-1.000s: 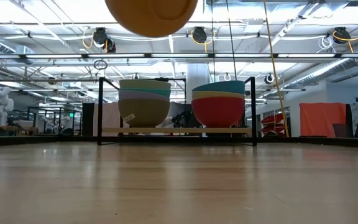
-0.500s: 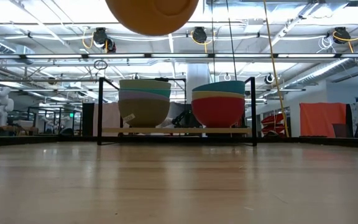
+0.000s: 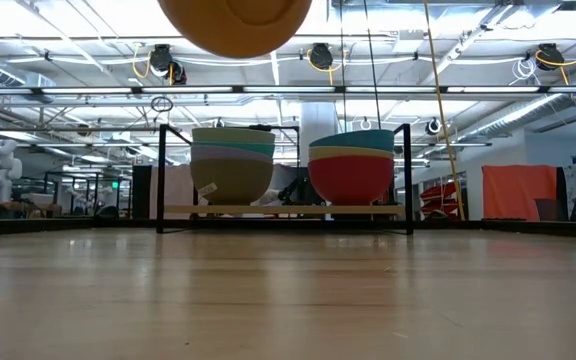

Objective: Place and stack bowls onto a shelf
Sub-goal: Stack the orange bowl on top of the blue bowl on the shelf

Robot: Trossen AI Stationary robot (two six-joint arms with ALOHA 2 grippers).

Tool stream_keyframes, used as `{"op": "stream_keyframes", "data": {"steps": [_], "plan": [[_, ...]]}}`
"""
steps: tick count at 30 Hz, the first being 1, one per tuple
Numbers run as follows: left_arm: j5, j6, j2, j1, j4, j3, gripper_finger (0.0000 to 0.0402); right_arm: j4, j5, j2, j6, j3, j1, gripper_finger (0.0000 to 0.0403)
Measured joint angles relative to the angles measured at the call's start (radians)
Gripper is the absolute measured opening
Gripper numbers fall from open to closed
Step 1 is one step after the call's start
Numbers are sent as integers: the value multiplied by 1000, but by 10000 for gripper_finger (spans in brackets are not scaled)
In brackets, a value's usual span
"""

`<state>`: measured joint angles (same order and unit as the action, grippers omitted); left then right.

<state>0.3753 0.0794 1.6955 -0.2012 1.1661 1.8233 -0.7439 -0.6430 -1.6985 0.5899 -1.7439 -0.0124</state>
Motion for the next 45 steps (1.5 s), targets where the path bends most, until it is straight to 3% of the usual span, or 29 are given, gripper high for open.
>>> {"op": "stream_keyframes", "data": {"steps": [7, 25, 45], "plan": [[4, 47, -2, 21, 17, 0, 8, -4, -41, 0, 54, 1, 1, 10], [-58, 99, -2, 27, 31, 2, 33, -73, -27, 0, 52, 2, 0, 1], [-70, -36, -70, 26, -18, 4, 37, -110, 27, 7, 97, 0, -12, 1]]}}
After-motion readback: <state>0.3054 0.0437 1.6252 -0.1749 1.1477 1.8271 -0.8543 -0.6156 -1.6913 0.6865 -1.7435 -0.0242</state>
